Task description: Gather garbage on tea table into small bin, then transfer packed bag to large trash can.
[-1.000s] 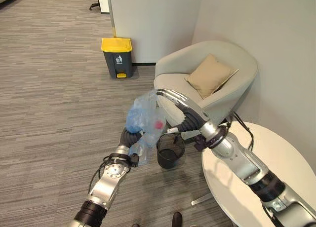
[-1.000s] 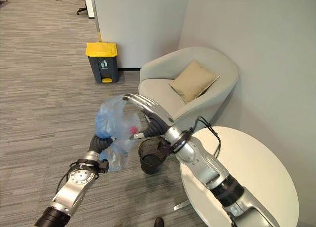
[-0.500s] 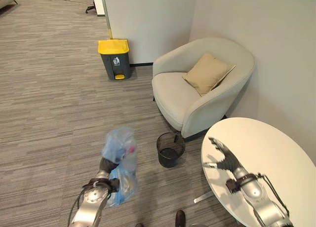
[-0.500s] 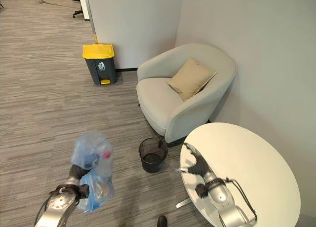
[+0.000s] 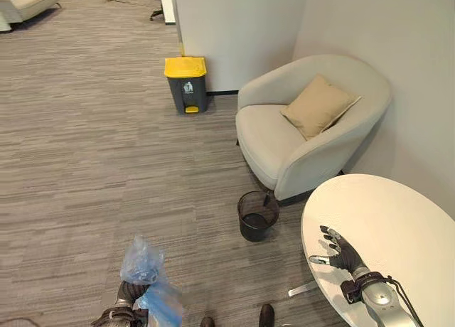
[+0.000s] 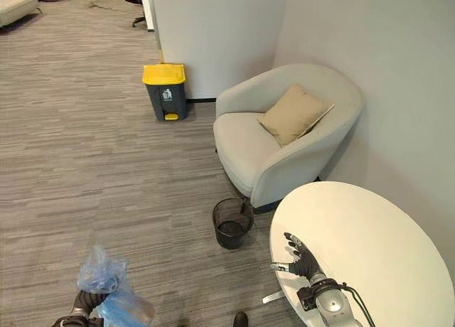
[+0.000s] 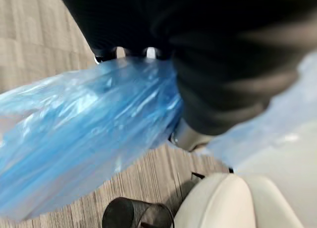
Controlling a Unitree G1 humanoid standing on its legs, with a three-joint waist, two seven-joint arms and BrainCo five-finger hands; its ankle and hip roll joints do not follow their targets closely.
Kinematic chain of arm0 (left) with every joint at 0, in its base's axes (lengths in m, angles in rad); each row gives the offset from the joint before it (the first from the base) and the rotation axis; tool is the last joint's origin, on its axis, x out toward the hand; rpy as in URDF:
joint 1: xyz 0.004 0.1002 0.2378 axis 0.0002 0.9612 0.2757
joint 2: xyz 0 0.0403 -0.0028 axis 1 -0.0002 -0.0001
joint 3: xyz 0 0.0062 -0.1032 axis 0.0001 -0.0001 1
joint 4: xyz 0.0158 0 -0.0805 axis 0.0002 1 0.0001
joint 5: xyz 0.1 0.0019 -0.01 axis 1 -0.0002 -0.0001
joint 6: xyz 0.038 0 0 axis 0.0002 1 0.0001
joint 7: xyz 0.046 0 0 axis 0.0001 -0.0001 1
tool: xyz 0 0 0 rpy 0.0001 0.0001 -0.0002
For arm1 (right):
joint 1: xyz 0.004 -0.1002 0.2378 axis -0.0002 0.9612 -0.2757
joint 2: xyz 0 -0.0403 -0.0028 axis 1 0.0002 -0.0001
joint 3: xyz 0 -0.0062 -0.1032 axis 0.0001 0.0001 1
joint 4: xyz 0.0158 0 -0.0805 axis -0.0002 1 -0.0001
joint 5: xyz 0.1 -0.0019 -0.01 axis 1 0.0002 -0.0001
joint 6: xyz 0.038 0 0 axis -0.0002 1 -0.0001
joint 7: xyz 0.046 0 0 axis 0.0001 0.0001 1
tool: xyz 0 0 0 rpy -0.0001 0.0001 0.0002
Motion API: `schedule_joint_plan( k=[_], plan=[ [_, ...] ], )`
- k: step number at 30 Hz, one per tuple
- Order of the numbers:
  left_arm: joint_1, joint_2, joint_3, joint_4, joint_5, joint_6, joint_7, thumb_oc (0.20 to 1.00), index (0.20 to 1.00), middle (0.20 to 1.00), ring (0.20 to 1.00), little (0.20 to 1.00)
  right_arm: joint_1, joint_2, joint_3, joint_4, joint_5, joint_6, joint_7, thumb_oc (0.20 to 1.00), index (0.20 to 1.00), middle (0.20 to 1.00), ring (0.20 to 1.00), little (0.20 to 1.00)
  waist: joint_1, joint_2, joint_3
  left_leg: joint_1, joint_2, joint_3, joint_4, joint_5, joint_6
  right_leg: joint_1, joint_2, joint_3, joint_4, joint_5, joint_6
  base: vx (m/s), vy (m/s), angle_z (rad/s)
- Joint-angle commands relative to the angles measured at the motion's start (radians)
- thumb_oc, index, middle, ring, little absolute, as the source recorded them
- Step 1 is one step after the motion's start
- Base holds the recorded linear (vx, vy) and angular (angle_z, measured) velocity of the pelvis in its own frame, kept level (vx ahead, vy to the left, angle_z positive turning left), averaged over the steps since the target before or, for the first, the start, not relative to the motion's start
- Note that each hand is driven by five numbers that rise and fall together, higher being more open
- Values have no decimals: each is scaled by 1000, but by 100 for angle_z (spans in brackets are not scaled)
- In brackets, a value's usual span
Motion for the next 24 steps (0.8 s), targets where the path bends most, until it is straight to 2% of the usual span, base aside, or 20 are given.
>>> schedule_joint_plan(
  k=[1, 3, 4, 8, 12, 19, 20, 22, 24],
  plan=[
    [-119, 47, 42, -10, -61, -56, 27, 200, 200, 200, 200, 200, -78, -3, -29, -1, 31, -49, -39, 1000, 1000, 1000, 1000, 1000, 17, -41, 74, -106, -27, 21, 152, -112, -25, -9, -69, -75, 106, -196, 57, -239, -67, 77],
    [-136, 47, 37, -5, -74, -56, 30, 200, 200, 200, 200, 200, -77, -2, -36, 6, 36, -51, -48, 1000, 1000, 1000, 1000, 1000, 15, -42, 75, -137, -27, 23, 171, -107, -27, -19, -79, -105, 108, -194, 56, -89, -17, 90],
    [-156, 46, 28, -1, -88, -57, 34, 200, 200, 200, 200, 200, -77, 0, -40, 19, 42, -51, -61, 1000, 1000, 1000, 1000, 1000, 14, -42, 82, -153, -16, 47, 188, -109, -31, -23, -90, -134, 111, -193, 57, -63, 20, 101],
    [-189, 50, 2, 6, -98, -55, 28, 200, 200, 200, 200, 200, -73, 11, -39, 43, 33, -42, -76, 1000, 1000, 1000, 1000, 1000, -25, -34, 65, -142, 39, 194, 186, -132, -24, -17, -110, -200, 100, -192, 79, 44, 90, 99],
    [-178, 51, -1, 5, -90, -54, 23, 200, 200, 200, 200, 200, -74, 15, -33, 52, 27, -35, -72, 1000, 1000, 1000, 1000, 1000, -30, -34, 58, -127, 34, 207, 158, -135, -16, -8, -118, -203, 100, -187, 88, 63, 120, 30],
    [-190, 97, 6, 0, -42, -55, 29, 200, 200, 200, 200, 200, -104, 58, -7, 76, 21, -29, -76, 1000, 1000, 1000, 1000, 1000, -23, -47, 74, -105, -16, 204, 138, -167, 34, -64, -181, -145, 256, -195, 120, 75, 181, 3],
    [-194, 99, 0, -2, -40, -54, 30, 200, 200, 200, 200, 200, -101, 59, -7, 75, 21, -29, -76, 1000, 1000, 1000, 1000, 1000, -28, -47, 78, -100, -21, 197, 139, -172, 36, -72, -176, -124, 276, -197, 118, 99, 167, 13],
    [-218, 101, -10, -4, -49, -57, 39, 200, 200, 200, 200, 200, -117, 59, 1, 75, 37, -30, -77, 1000, 1000, 1000, 1000, 1000, -51, -39, 101, -92, -49, 158, 151, -175, 60, -169, -104, 18, 330, -175, 97, 174, 182, 29],
    [-224, 101, -13, 0, -50, -59, 42, 200, 200, 200, 200, 200, -126, 57, 5, 81, 41, -31, -79, 1000, 1000, 1000, 1000, 1000, -52, -35, 107, -79, -53, 153, 147, -182, 63, -199, -94, 26, 336, -167, 92, 148, 74, 29]
  ],
)
